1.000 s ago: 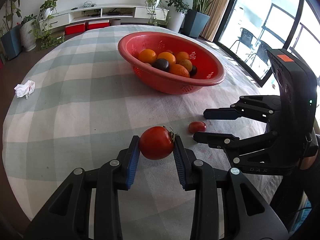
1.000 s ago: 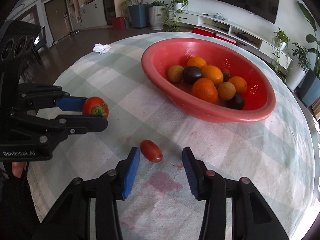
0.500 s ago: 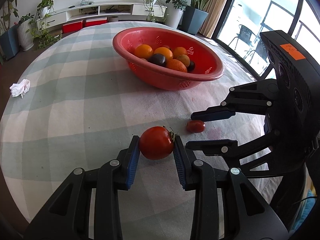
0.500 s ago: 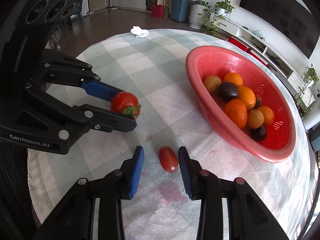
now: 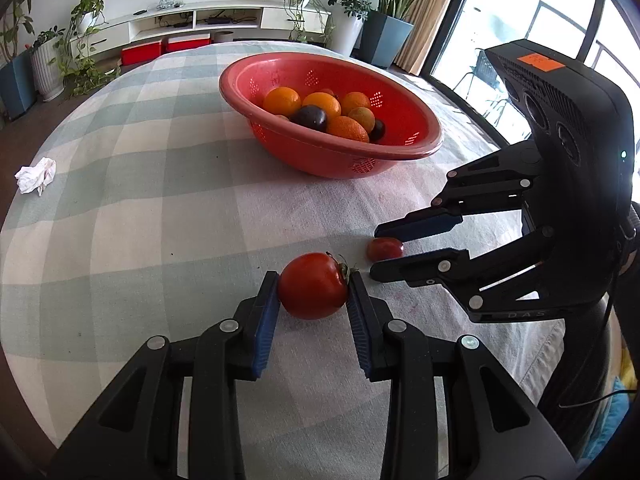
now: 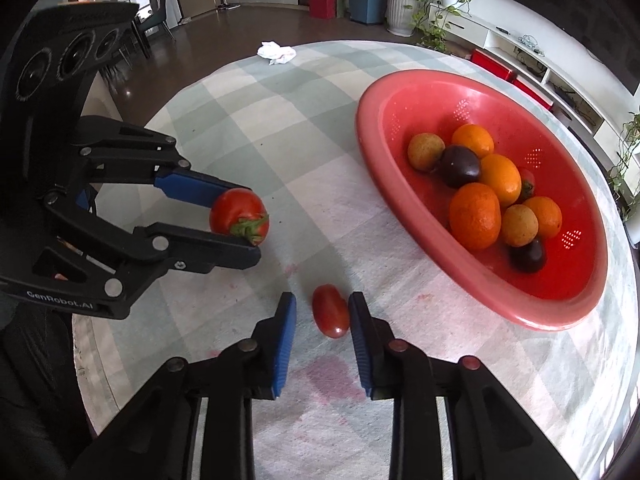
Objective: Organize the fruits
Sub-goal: 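Hold the large tomato in the left tool while the right tool grasps the small red tomato, then carry the held tomatoes over the red colander with both tools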
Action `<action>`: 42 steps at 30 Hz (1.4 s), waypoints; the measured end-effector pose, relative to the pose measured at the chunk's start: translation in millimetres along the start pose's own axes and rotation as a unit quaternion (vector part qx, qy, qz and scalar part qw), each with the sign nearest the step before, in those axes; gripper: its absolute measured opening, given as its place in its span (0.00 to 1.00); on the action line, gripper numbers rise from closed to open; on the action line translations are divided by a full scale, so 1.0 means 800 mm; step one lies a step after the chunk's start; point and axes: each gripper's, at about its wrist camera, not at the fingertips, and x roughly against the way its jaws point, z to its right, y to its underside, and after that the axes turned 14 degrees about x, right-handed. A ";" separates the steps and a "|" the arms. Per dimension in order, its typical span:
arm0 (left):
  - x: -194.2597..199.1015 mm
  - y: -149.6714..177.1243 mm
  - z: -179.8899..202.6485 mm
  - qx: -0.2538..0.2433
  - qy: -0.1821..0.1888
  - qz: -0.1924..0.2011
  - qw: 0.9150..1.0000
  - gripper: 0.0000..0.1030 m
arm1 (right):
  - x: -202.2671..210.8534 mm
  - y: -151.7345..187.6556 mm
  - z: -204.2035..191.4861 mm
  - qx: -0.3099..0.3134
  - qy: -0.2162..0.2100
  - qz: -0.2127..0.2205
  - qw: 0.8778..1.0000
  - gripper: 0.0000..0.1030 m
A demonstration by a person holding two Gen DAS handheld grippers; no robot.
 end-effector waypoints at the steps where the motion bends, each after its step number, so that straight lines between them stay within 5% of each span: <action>1: 0.000 0.000 0.000 0.000 0.000 0.000 1.000 0.30 | 0.000 -0.001 0.001 -0.002 -0.001 -0.001 1.000 0.24; 24: -0.004 0.000 0.004 -0.004 0.005 -0.003 1.000 0.30 | 0.002 -0.004 -0.014 0.010 0.018 -0.016 1.000 0.19; 34: 0.012 -0.010 0.017 -0.015 0.011 0.019 1.000 0.30 | 0.062 0.017 -0.017 -0.032 0.028 0.061 0.997 0.19; 42: 0.037 -0.071 0.041 -0.042 0.005 0.049 0.998 0.30 | 0.135 0.033 0.031 -0.117 0.070 0.152 0.979 0.19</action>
